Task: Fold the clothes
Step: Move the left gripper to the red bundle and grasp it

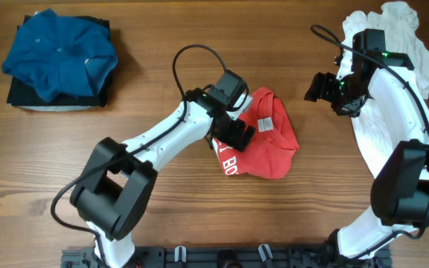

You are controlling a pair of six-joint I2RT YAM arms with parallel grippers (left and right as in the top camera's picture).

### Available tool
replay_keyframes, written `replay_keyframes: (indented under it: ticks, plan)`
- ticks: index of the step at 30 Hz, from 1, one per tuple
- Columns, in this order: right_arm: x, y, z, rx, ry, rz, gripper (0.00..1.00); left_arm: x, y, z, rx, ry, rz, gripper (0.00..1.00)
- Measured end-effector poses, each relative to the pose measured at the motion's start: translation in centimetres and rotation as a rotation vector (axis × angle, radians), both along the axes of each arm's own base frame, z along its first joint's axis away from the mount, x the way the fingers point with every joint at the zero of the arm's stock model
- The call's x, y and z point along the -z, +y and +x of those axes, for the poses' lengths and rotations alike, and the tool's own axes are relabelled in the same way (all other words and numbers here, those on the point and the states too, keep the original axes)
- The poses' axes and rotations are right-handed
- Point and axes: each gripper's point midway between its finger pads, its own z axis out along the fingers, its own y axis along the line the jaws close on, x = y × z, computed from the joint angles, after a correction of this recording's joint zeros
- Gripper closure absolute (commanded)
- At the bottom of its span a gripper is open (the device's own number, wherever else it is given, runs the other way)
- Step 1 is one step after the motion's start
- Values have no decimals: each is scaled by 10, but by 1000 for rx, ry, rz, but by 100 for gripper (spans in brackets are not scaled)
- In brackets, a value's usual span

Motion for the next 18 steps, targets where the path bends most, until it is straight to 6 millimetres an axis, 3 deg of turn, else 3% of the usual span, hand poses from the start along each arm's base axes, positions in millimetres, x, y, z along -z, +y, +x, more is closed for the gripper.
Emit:
replay_keyframes:
  ticks: [13,18]
  plan:
    - [0,0,0,-1,1,0,14,35,26,18,-35,-59,182,0]
    - [0,0,0,-1,1,0,15,29,44,37,-73,-157,292,0]
